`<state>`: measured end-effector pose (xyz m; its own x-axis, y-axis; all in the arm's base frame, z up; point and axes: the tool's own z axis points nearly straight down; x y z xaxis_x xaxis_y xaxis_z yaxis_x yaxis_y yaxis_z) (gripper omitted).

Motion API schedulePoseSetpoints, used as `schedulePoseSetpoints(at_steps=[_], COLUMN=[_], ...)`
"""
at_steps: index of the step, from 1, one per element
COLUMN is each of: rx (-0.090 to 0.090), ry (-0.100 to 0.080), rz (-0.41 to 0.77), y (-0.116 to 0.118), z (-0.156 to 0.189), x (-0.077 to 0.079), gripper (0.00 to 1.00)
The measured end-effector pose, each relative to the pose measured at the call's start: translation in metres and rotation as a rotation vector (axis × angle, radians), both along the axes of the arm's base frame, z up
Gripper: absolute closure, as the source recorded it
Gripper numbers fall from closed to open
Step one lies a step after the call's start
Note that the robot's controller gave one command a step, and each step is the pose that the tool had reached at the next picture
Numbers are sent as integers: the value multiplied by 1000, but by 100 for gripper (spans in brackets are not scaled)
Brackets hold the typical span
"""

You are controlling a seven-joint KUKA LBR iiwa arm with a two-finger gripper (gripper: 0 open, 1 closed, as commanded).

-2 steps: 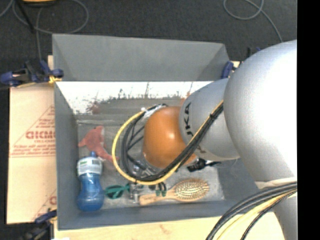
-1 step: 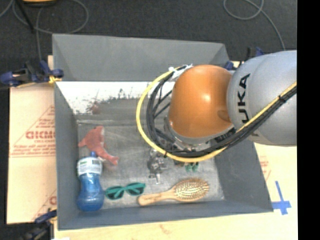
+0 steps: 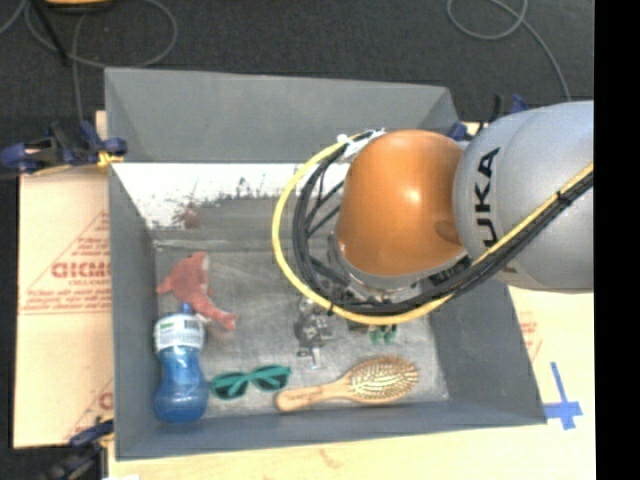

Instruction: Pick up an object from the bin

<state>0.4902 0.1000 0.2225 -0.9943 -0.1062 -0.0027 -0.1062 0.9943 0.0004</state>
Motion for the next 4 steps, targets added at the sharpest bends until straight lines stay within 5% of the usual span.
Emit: schedulePoseSetpoints(at_steps=[1,2,3,4], rx=[2,2,0,0], ry=[1,0,-3,-3], rz=[-60,-61,201,200], y=[-2,-2,7,7], z=[-75,-75,-151,-151], x=[10,10,-1,-1], gripper=[0,0,100,100])
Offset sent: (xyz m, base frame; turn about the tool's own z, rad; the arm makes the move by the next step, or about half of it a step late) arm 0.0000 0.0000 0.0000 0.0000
